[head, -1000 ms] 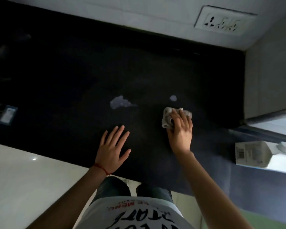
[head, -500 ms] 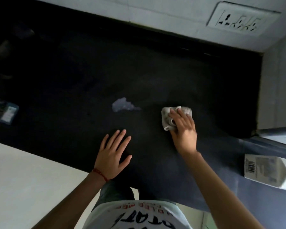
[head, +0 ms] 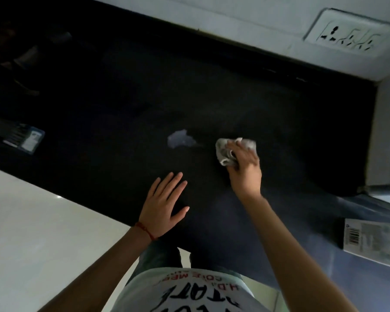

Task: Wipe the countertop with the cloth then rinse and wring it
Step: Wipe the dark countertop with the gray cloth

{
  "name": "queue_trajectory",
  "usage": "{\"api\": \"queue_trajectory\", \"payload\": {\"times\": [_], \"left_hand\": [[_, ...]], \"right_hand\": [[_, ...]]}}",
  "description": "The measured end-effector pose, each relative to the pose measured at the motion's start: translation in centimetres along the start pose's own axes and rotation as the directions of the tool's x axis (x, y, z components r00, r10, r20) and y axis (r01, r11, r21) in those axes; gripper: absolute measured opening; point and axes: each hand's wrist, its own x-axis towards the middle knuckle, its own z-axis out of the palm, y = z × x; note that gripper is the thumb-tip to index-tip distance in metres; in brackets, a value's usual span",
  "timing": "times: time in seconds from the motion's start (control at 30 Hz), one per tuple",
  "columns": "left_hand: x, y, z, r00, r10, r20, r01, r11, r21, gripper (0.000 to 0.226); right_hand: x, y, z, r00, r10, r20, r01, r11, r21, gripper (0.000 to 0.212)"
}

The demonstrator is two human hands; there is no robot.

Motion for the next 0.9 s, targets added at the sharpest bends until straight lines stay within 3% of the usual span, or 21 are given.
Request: {"api": "queue_trajectory", "payload": {"times": [0.17,0.33,0.4,0.6,0.77,0.9], "left_hand": [[0.2,-3.8,-2.4,0.986,-0.154,-0.056,0.151,0.986,-0.067,0.052],[0.4,-10.2,-4.3,0.957,-0.290,0.026,0.289,0.957,0.010,0.056],[0.3,-12.2,-4.4,0.956,-0.286,0.064,0.283,0.957,0.061,0.059],[0.1,-14.1,-4.0,0.961,-0.246,0.125,0.236,0.968,0.086,0.067],[0.1,-14.7,-3.6,0.972,-0.221,0.082,0.217,0.975,0.054,0.058],[0.1,-14.7,-3.6,0.976,-0.209,0.063,0.207,0.977,0.049,0.058]], "right_hand": [[-1.6,-4.2,2.8,0.994,-0.053,-0.091,0.064,0.989,0.132,0.047],[-2.4,-7.4,6.8,0.990,-0.141,0.003,0.141,0.989,-0.034,0.046],[-1.2,-7.3,7.4,0.990,-0.142,0.003,0.141,0.987,-0.077,0.045],[5.1,-8.9,8.9,0.998,0.052,-0.028,-0.054,0.995,-0.082,0.045],[-1.4,-9.0,8.8,0.992,-0.112,0.055,0.119,0.983,-0.138,0.050],[2.7,-8.9,8.7,0.994,-0.077,0.072,0.088,0.982,-0.165,0.049]]}}
